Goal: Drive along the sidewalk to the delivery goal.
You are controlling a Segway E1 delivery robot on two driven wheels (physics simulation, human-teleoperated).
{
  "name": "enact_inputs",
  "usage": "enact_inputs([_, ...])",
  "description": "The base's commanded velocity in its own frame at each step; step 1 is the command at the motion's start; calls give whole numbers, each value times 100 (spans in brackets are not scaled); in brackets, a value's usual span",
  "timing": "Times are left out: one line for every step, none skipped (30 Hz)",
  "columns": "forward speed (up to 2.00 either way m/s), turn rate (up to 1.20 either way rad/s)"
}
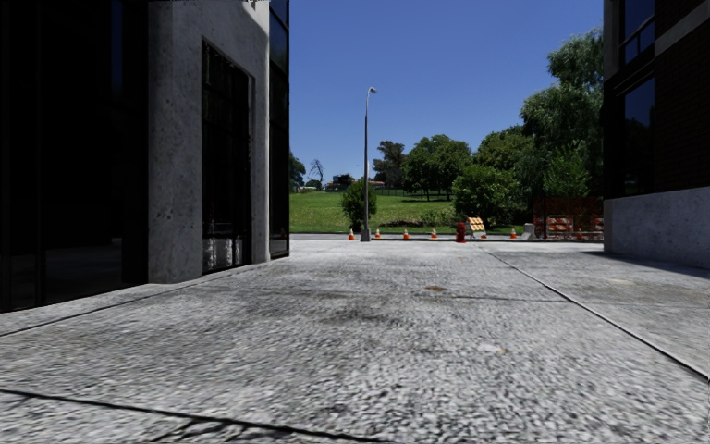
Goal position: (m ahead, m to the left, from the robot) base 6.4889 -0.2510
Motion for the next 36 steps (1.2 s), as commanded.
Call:
enact_inputs([200, -6])
enact_inputs([200, -6])
enact_inputs([200, -6])
enact_inputs([200, -6])
enact_inputs([200, -6])
enact_inputs([200, -6])
enact_inputs([200, -6])
enact_inputs([200, -6])
enact_inputs([200, -6])
enact_inputs([200, -6])
enact_inputs([200, -6])
enact_inputs([200, -6])
enact_inputs([200, -6])
enact_inputs([200, -6])
enact_inputs([200, -6])
enact_inputs([200, -6])
enact_inputs([200, -6])
enact_inputs([200, -6])
enact_inputs([200, -6])
enact_inputs([200, -6])
enact_inputs([200, -7])
enact_inputs([200, -8])
enact_inputs([200, -9])
enact_inputs([200, -9])
enact_inputs([200, -9])
enact_inputs([200, -9])
enact_inputs([200, -9])
enact_inputs([200, -10])
enact_inputs([200, -10])
enact_inputs([200, -12])
enact_inputs([200, -16])
enact_inputs([200, -18])
enact_inputs([200, -18])
enact_inputs([200, -18])
enact_inputs([200, -18])
enact_inputs([200, -19])
